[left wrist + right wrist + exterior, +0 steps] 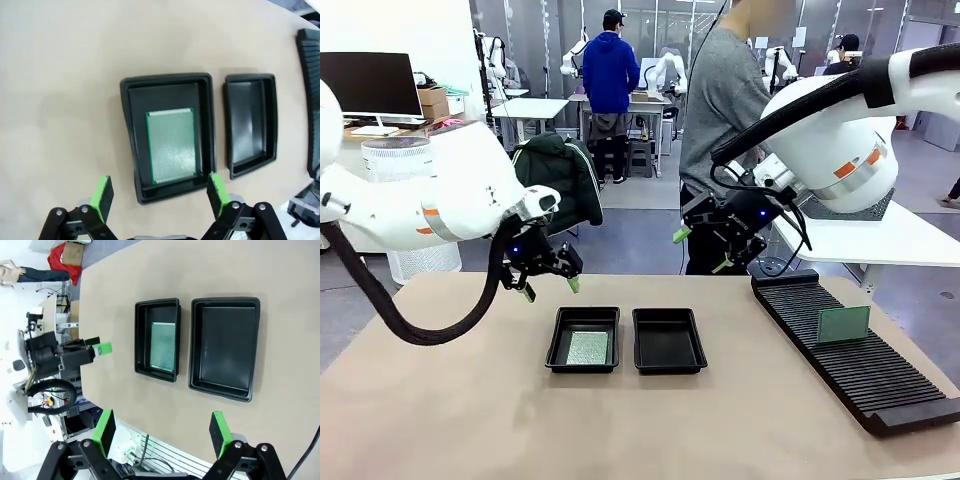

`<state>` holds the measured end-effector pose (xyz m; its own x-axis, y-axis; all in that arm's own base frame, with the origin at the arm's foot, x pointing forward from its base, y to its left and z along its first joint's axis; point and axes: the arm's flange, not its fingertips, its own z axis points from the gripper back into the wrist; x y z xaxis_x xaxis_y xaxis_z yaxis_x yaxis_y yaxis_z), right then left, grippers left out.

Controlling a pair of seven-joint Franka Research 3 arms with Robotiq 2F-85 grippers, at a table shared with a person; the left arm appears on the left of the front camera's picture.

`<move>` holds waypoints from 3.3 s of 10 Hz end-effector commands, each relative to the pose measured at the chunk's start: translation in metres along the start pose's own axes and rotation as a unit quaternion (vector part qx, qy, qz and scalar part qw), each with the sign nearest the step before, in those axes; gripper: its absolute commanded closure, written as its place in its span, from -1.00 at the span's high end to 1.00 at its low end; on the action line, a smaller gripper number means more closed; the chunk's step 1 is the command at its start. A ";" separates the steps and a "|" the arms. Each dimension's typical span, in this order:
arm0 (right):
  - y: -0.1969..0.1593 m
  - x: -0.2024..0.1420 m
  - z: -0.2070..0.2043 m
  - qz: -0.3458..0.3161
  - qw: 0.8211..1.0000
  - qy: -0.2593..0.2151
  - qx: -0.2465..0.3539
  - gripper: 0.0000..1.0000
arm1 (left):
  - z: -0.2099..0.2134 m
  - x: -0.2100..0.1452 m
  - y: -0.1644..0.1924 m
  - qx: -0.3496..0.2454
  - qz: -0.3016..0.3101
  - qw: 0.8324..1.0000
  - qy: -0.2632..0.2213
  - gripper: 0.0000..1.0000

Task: Inspect and transfer BCBs to ESD trays.
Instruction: Pick up the ESD tray and place it on the left side of the table.

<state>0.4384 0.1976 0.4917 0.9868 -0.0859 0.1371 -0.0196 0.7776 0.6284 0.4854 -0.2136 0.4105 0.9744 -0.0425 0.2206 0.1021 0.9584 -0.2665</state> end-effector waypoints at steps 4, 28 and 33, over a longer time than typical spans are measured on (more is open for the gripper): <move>-0.008 0.002 0.003 0.004 1.000 0.010 0.000 1.00 | -0.042 0.014 -0.011 0.071 0.019 0.997 -0.017 1.00; -0.008 0.002 0.003 0.004 1.000 0.010 0.000 1.00 | -0.114 0.003 0.002 0.120 0.011 0.993 0.019 -0.37; -0.008 0.002 0.003 0.004 1.000 0.010 0.000 1.00 | -0.118 0.005 0.004 0.118 0.011 0.993 0.018 -0.93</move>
<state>0.4404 0.1877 0.4883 0.9909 -0.0477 0.1255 -0.0415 0.7800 0.6244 0.5117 -0.2401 0.3045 0.9844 -0.0448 0.1699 0.0525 0.9978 -0.0410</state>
